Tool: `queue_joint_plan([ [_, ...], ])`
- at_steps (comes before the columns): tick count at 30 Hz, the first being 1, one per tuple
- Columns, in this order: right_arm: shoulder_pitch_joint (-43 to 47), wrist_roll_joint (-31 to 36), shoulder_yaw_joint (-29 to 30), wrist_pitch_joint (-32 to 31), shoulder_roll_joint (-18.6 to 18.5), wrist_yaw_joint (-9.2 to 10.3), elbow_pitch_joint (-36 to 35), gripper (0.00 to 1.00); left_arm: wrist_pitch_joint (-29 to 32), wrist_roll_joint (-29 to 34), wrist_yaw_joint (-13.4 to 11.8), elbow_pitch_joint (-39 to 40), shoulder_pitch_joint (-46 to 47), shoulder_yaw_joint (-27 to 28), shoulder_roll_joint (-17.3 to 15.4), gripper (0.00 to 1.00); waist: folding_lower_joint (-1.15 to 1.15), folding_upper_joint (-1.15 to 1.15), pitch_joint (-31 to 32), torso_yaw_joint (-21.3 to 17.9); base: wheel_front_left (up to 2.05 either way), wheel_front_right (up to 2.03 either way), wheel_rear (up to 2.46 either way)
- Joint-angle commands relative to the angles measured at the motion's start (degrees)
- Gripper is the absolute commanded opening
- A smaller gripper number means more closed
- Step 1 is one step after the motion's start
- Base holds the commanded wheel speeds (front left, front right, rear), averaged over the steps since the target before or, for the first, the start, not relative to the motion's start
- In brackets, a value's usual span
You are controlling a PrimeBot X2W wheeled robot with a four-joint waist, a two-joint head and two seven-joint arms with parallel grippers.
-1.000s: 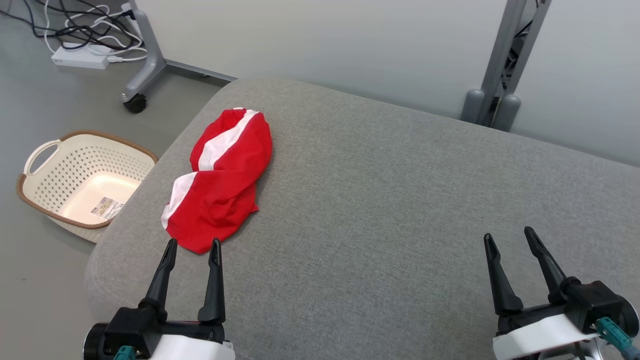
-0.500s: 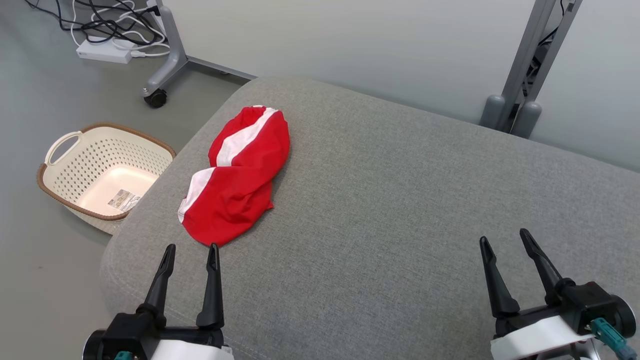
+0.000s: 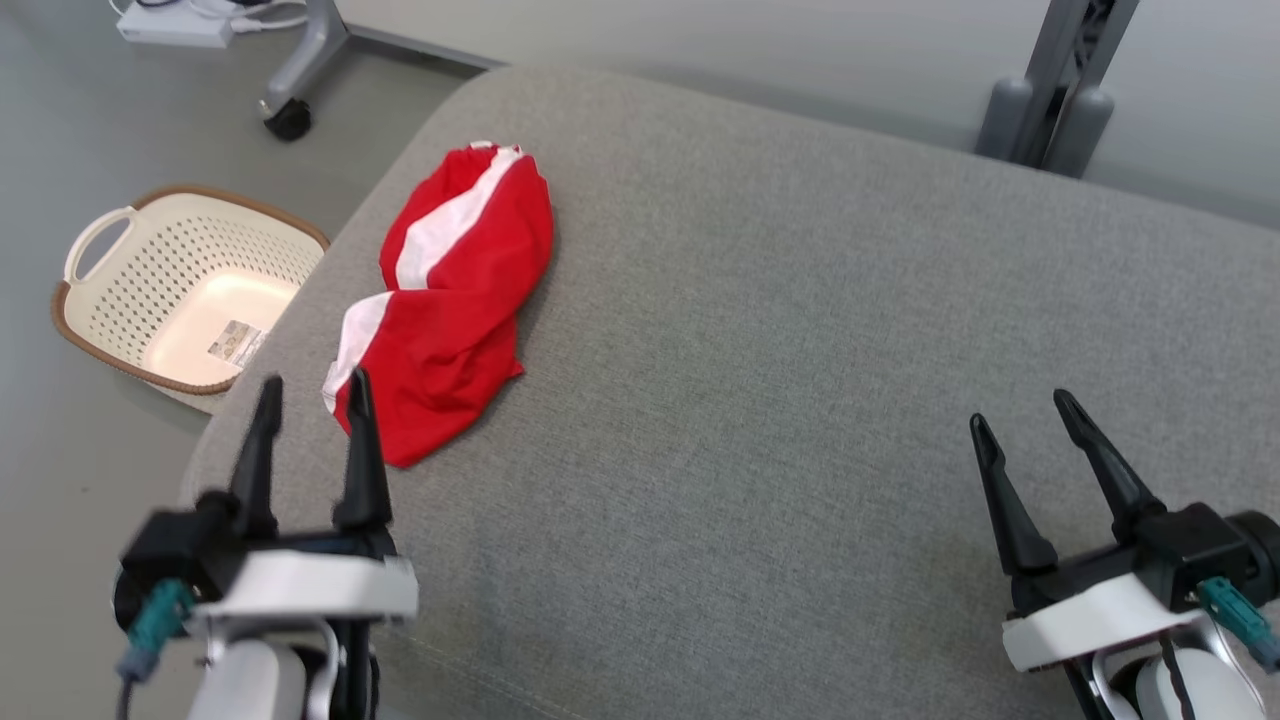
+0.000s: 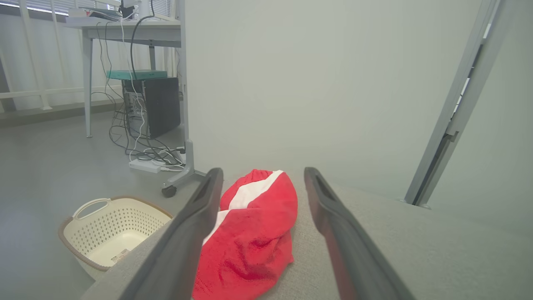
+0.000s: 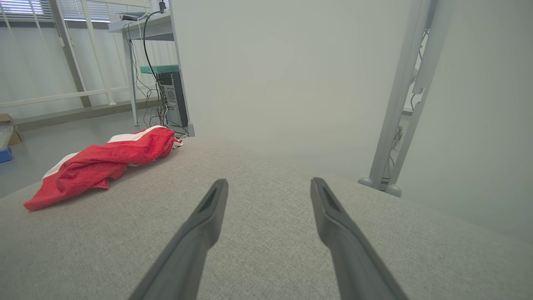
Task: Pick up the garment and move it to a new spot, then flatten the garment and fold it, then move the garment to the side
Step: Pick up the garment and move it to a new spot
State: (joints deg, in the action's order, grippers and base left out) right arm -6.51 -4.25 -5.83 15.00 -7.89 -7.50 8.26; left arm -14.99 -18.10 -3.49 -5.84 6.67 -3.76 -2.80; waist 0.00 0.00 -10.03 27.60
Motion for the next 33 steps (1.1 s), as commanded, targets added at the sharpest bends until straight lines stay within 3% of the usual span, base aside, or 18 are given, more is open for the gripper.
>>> queue_joint_plan([
  [1,-1.2,0.3,-0.2,0.3,-0.9,0.02,0.1,1.00,-0.2,0.0,0.7,-1.3,3.0,0.7,-0.2,1.00,0.00,0.00,-2.7,-0.9,0.00,0.00,0.00],
  [9,-5.7,0.0,-2.0,0.3,-3.2,0.02,0.1,1.00,-0.2,-8.4,4.6,-16.5,17.6,6.2,-0.2,1.00,0.00,0.00,-8.6,-4.9,0.00,0.00,0.00],
  [16,-7.4,0.4,-1.8,0.3,-4.3,0.02,-0.4,1.00,0.6,-10.9,6.5,-30.8,28.6,8.6,-1.8,1.00,0.00,0.00,-12.3,-7.8,0.00,0.00,0.00],
  [23,-9.3,0.9,-1.6,0.3,-5.3,0.02,-1.4,1.00,6.4,-11.7,5.2,-43.6,40.0,9.2,-6.2,1.00,0.00,0.00,-16.8,-10.4,0.00,0.00,0.00],
  [33,-11.5,1.8,-1.6,0.2,-4.4,0.02,-0.7,1.00,19.5,-13.9,2.8,-57.7,48.9,9.4,-8.6,1.00,0.00,0.00,-19.9,-13.1,0.00,0.00,0.00],
])
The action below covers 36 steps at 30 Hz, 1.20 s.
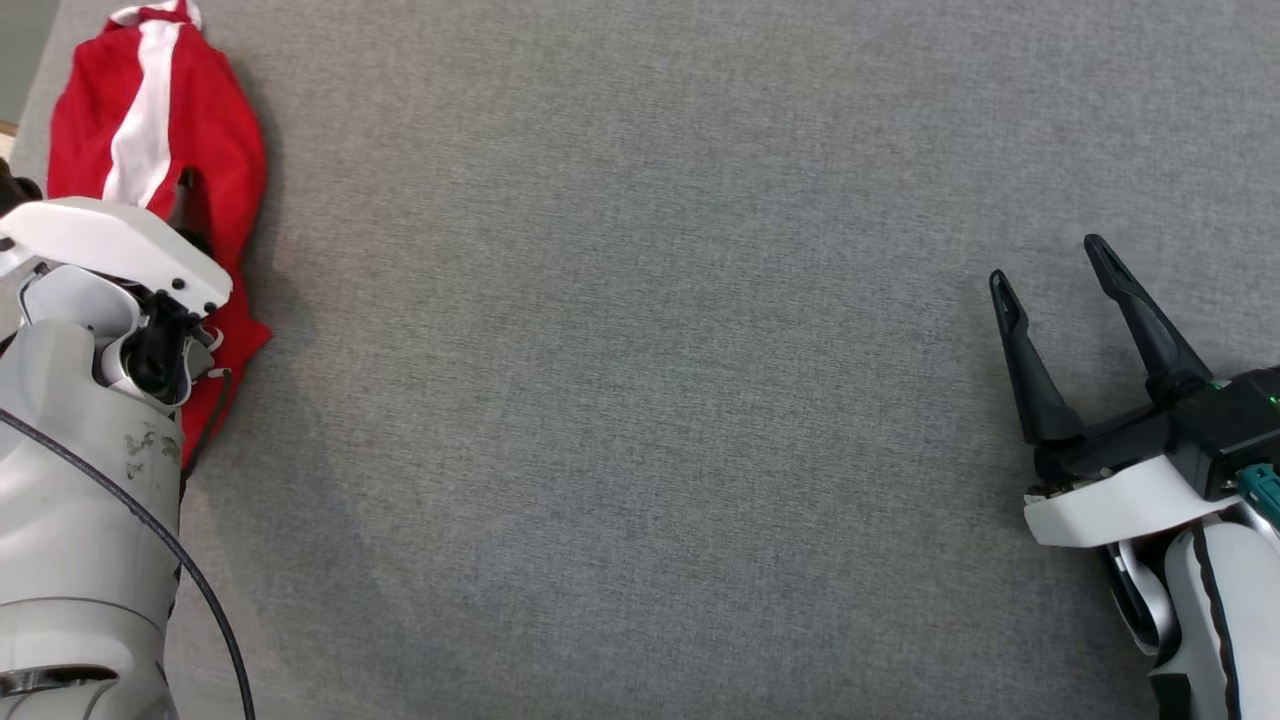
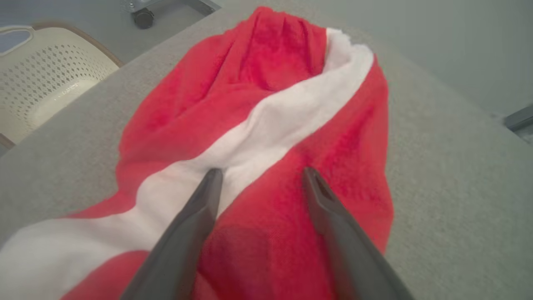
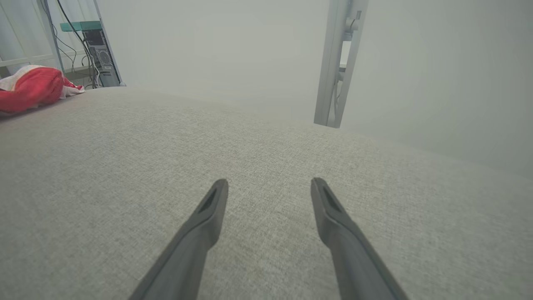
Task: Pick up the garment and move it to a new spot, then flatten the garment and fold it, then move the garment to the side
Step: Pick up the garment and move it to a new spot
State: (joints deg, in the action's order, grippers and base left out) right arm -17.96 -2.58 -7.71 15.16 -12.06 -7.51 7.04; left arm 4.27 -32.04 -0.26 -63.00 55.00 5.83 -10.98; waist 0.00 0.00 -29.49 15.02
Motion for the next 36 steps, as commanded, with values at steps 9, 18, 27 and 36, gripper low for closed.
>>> queue_joint_plan([
  [9,-1.1,0.5,0.9,0.0,0.7,0.04,0.9,1.00,-5.8,1.9,0.1,-4.0,0.8,-1.8,-1.3,0.00,0.00,0.00,-0.9,-2.6,0.00,0.00,0.00],
  [18,-0.2,-0.4,0.8,0.0,3.3,0.03,1.6,1.00,-18.9,4.3,1.9,0.4,-1.1,-2.9,-2.6,0.00,0.00,0.00,4.0,-4.3,0.00,0.00,0.00],
  [27,2.0,-1.3,1.3,0.0,5.8,0.03,2.2,1.00,-19.5,8.3,3.4,15.6,-6.1,-3.5,-1.6,0.00,0.00,0.00,10.0,-7.0,0.00,0.00,0.00],
  [36,4.7,-2.5,2.7,0.0,8.0,0.03,2.1,1.00,-19.1,11.8,3.8,31.7,-13.6,-7.4,1.2,0.00,0.00,0.00,15.8,-12.4,0.00,0.00,0.00],
])
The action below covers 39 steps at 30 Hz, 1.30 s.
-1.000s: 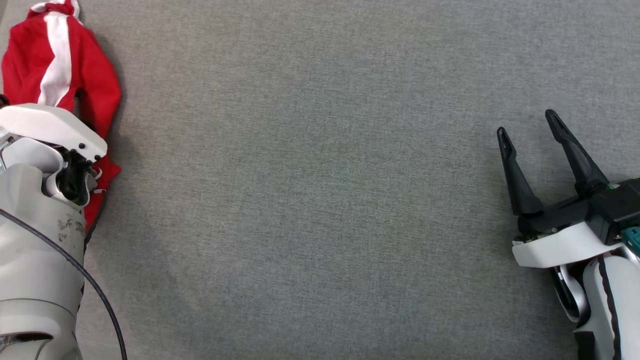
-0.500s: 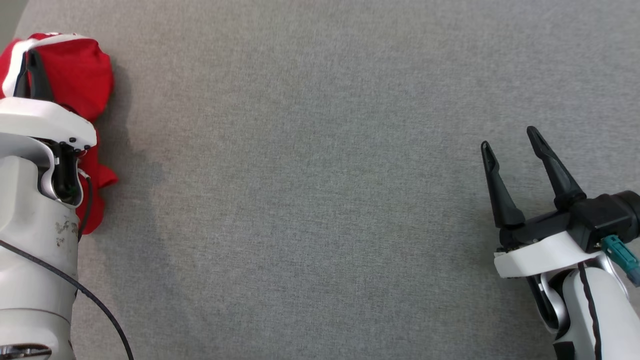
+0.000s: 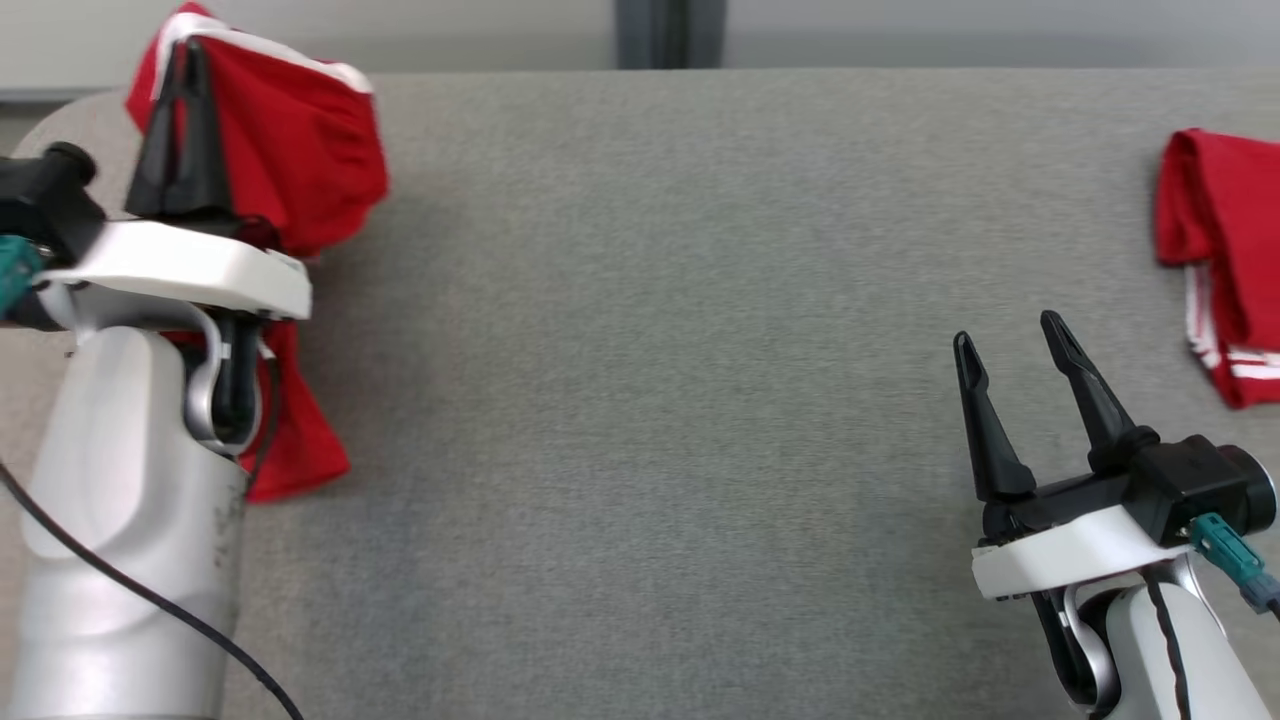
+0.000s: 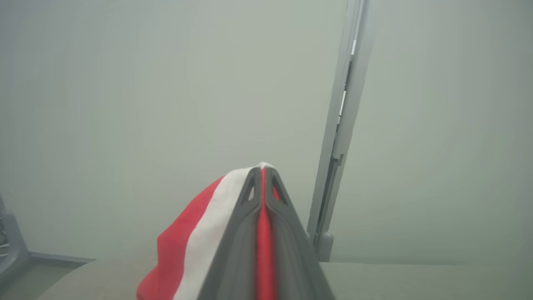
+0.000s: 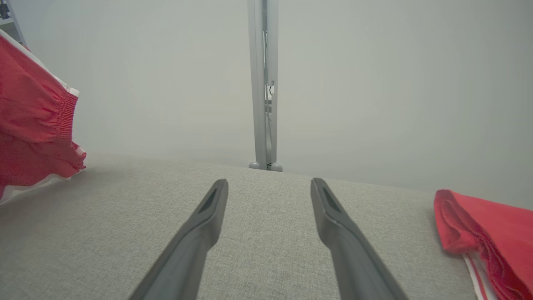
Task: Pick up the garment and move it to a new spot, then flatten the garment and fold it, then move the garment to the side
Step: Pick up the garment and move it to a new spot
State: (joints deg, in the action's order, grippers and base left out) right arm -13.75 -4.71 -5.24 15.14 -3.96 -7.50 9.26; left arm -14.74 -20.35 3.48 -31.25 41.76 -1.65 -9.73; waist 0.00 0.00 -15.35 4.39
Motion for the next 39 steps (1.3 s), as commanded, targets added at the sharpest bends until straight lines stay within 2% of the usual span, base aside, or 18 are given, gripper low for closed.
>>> queue_joint_plan([
  [1,0.7,-0.4,0.3,0.0,0.0,0.02,-0.2,1.00,0.2,0.5,0.0,1.5,-1.1,-0.6,0.3,0.00,0.00,0.00,2.0,-2.5,0.00,0.00,0.00],
  [9,1.8,-1.1,0.8,0.0,0.8,0.02,-0.7,1.00,4.5,2.9,0.7,10.9,-5.6,-6.5,1.6,0.00,0.00,0.00,3.4,-9.5,0.00,0.00,0.00],
  [11,1.8,-1.5,0.7,0.0,0.9,0.02,-0.9,1.00,5.7,3.7,1.2,13.1,-6.3,-8.8,2.0,0.00,0.00,0.00,3.2,-12.3,0.00,0.00,0.00],
  [24,2.5,-4.6,-0.5,0.0,0.9,0.02,-1.3,1.00,7.4,4.9,2.6,16.4,-7.5,-16.5,3.4,0.00,0.00,0.00,3.3,-22.8,0.00,0.00,0.00],
  [31,3.0,-5.8,-1.2,0.0,1.0,0.02,-1.4,1.00,8.6,5.7,2.5,13.6,-10.2,-19.6,3.6,0.00,0.00,0.00,2.4,-25.1,0.00,0.00,0.00],
  [39,3.0,-5.7,-1.2,0.0,1.0,0.02,-1.3,1.00,9.3,4.6,2.0,8.4,-13.7,-22.4,4.8,0.00,0.00,0.00,1.6,-24.5,0.00,0.00,0.00],
])
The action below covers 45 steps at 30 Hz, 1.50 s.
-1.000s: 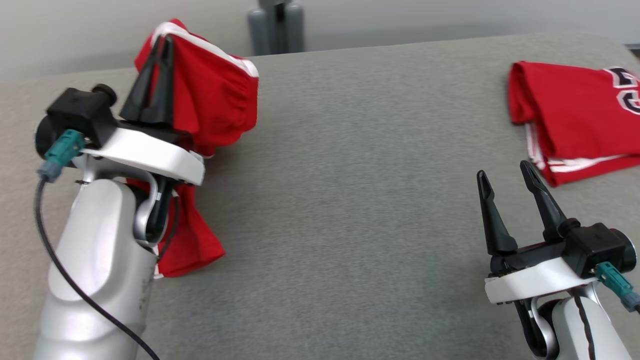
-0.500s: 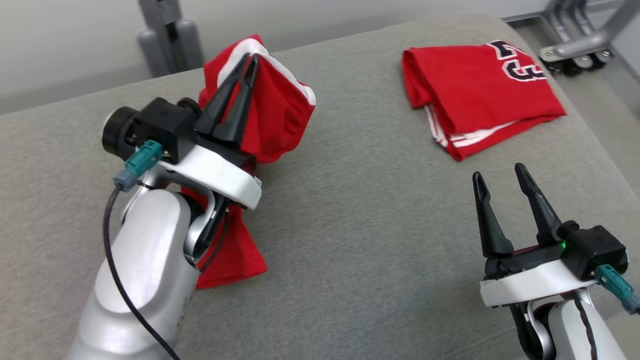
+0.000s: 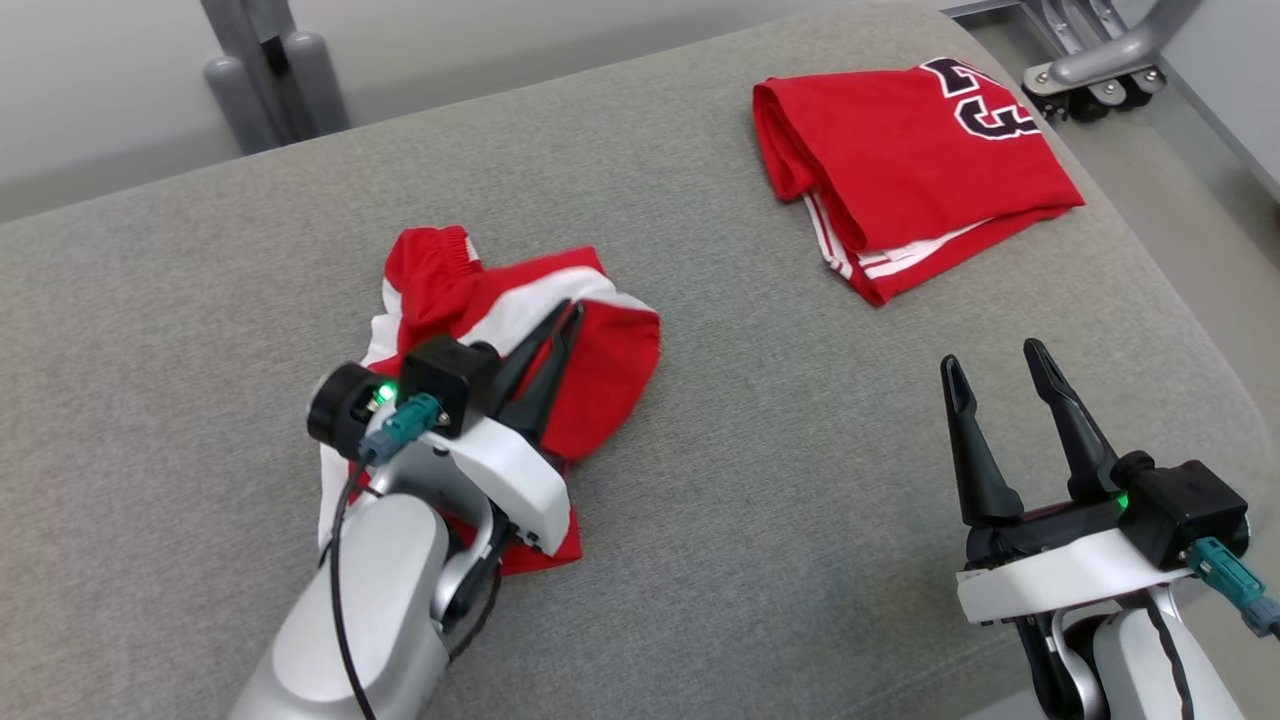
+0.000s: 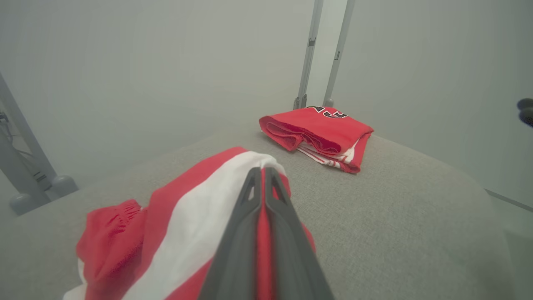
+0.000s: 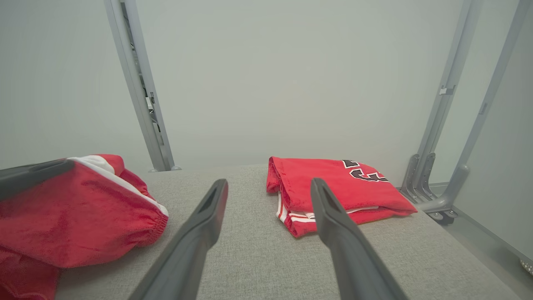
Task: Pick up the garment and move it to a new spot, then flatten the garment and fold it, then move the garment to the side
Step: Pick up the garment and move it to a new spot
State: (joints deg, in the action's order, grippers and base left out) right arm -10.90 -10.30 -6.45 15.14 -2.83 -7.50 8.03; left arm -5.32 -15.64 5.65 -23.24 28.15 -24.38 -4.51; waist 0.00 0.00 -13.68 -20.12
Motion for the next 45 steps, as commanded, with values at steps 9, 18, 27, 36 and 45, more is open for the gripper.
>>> queue_joint_plan([
  [9,0.1,1.1,0.4,0.0,-0.2,0.02,0.5,1.00,-2.9,-3.0,-1.8,0.7,-2.5,-2.0,1.1,1.00,0.00,0.00,1.2,4.7,0.00,0.00,0.00],
  [18,1.8,1.9,0.6,0.0,-0.2,0.02,1.3,1.00,-6.9,-5.5,-6.5,9.1,-9.2,1.1,0.2,1.00,0.00,0.00,5.2,11.6,0.00,0.00,0.00],
  [27,3.9,1.5,0.5,0.0,-0.2,0.02,2.7,1.00,-8.4,-7.7,-9.7,14.0,-19.2,4.4,-1.3,1.00,0.00,0.00,8.2,18.3,0.00,0.00,0.00],
  [36,7.1,1.3,2.3,0.0,-0.2,0.02,3.2,1.00,-9.2,-8.2,-11.4,14.3,-25.5,4.7,-1.3,1.00,0.00,0.00,10.4,22.5,0.00,0.00,0.00],
  [45,8.8,1.9,3.4,0.0,-0.2,0.02,3.2,1.00,-9.5,-8.7,-11.3,13.6,-26.3,4.7,-0.9,1.00,0.00,0.00,10.6,24.2,0.00,0.00,0.00],
])
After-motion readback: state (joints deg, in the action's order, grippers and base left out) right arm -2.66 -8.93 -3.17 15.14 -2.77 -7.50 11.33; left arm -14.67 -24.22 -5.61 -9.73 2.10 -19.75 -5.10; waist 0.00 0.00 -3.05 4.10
